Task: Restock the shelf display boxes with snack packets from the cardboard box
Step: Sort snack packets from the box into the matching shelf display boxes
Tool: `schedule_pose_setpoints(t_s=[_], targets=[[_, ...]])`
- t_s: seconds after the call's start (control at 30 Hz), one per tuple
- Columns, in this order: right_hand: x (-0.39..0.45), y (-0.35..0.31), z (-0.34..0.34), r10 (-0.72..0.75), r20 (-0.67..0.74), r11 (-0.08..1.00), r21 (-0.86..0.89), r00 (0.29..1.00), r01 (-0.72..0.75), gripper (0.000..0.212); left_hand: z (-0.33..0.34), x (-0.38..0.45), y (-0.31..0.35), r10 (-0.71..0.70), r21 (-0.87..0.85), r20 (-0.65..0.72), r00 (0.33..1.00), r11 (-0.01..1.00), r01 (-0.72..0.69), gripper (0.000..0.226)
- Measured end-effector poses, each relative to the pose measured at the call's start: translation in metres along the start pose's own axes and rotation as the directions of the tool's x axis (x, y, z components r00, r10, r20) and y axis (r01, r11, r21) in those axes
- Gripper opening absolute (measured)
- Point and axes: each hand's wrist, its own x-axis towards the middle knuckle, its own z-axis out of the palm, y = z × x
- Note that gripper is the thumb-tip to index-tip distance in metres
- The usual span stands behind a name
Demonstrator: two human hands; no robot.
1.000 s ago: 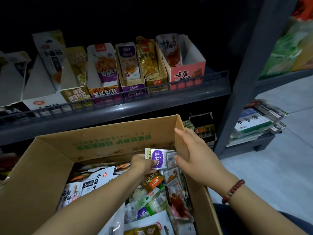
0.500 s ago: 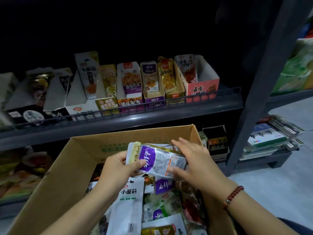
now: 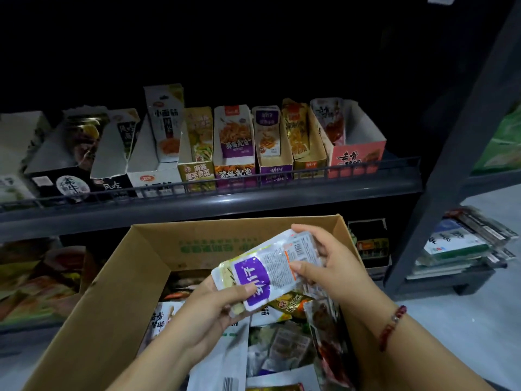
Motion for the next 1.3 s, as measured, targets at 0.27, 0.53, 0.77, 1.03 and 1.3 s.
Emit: schedule_pose_setpoints(t_s=[0.27, 0.53, 0.77, 1.03, 1.3], targets=[[0.007, -0.009, -0.017, -0.048, 0.188, 0.997, 0.061, 0.981, 0.037, 0.055, -0.016, -0.002, 0.017, -0.137, 0.080, 0.275, 0.951, 0.990, 0.120, 0.080], [0.005, -0.011, -0.014, -0.028, 0.281, 1.000, 0.010, 0.959, 0.026, 0.045, -0.014, -0.003, 0.014, -0.248, 0.191, 0.431, 0.868, 0.965, 0.180, 0.064], [0.009, -0.007, -0.007, 0.055, -0.001, 0.994, 0.096, 0.998, -0.055, 0.017, -0.009, 0.000, 0.006, -0.134, 0.118, 0.235, 0.963, 0.987, 0.108, 0.061], [0.013, -0.001, -0.016, 0.027, -0.332, 0.999, 0.054, 0.943, -0.009, 0.012, -0.016, 0.001, 0.008, 0.023, 0.135, 0.059, 0.998, 0.990, -0.031, 0.059], [0.008, -0.011, -0.016, 0.030, -0.354, 0.978, 0.204, 0.935, 0.046, 0.022, -0.021, 0.003, 0.004, 0.053, 0.061, -0.005, 0.999, 0.997, -0.052, 0.041]])
